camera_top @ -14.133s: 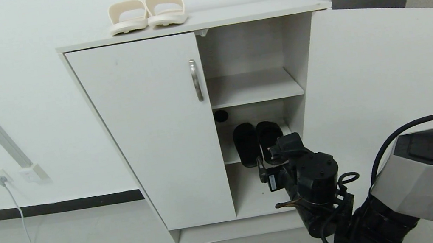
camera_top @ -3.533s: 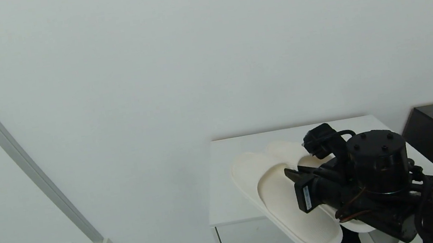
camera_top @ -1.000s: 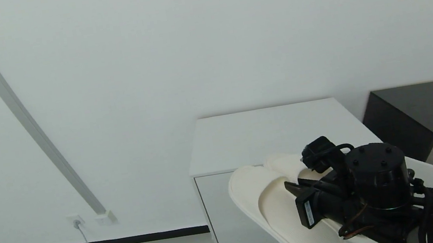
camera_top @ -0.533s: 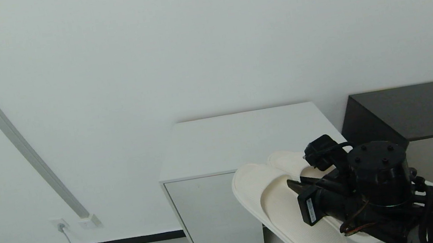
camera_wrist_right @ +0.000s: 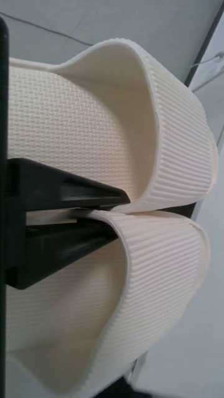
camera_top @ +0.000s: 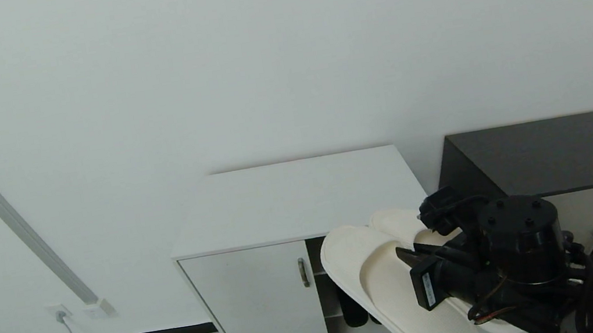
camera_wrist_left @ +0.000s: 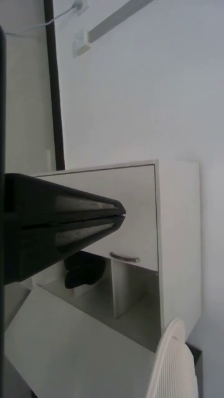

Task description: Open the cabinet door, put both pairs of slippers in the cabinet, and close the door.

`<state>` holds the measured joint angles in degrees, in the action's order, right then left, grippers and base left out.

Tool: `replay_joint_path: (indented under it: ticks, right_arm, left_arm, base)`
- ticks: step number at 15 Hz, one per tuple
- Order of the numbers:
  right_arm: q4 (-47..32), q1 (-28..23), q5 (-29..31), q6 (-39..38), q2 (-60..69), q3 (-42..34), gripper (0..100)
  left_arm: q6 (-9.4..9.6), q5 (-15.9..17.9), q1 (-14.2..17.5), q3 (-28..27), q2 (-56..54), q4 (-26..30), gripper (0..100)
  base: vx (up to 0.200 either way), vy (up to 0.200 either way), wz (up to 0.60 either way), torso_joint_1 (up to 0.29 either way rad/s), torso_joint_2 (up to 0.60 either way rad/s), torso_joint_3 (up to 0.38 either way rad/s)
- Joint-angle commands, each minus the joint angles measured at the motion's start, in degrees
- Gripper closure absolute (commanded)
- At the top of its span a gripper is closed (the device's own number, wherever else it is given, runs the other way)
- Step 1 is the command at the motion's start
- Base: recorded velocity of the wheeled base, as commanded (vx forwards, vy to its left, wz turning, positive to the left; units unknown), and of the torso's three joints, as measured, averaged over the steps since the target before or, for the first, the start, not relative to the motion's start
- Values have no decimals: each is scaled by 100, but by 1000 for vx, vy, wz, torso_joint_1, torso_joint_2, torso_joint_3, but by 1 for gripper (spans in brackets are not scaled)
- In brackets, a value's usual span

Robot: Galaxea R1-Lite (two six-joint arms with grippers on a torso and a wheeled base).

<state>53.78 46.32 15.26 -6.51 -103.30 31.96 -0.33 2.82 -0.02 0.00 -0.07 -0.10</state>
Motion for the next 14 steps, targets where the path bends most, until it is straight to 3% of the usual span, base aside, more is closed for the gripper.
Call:
replay_joint_path:
  ticks: [1, 14]
  right_arm:
    - [9, 8, -6, 1, -6, -6, 100]
    - [9, 193, -6, 1, -14, -76, 100]
  left_arm:
    - [-2, 0, 2, 0, 7, 1, 100]
    - [-2, 0, -6, 0, 7, 1, 100]
  base:
    - [0, 0, 0, 0, 0, 0]
    - [0, 0, 0, 0, 0, 0]
